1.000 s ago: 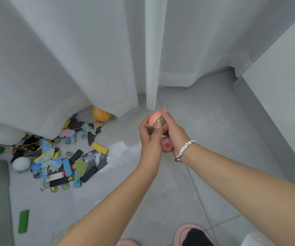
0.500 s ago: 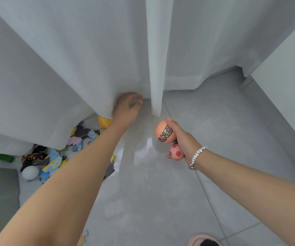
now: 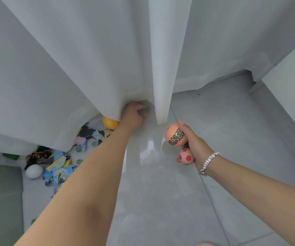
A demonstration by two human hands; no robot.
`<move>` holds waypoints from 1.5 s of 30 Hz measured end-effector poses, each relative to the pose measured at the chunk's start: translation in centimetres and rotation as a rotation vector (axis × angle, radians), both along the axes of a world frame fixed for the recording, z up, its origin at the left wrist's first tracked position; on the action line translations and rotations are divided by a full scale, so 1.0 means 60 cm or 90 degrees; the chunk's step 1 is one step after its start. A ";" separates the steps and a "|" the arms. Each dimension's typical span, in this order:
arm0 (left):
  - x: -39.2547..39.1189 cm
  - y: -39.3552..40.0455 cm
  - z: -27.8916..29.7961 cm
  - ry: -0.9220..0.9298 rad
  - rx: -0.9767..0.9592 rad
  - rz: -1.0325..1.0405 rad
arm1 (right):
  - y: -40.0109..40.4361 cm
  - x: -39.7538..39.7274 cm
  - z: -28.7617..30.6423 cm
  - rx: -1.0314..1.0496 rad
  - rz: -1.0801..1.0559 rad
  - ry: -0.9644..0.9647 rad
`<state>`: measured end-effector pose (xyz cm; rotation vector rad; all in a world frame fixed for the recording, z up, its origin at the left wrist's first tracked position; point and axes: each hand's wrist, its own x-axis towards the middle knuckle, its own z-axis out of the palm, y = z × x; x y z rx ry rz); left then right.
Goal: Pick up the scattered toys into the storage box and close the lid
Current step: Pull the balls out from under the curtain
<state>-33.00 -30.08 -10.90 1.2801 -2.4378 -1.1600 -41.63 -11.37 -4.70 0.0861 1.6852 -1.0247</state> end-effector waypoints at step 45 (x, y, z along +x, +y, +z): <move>0.166 0.003 0.013 -0.012 -0.015 0.210 | -0.009 0.065 -0.024 0.019 0.097 0.024</move>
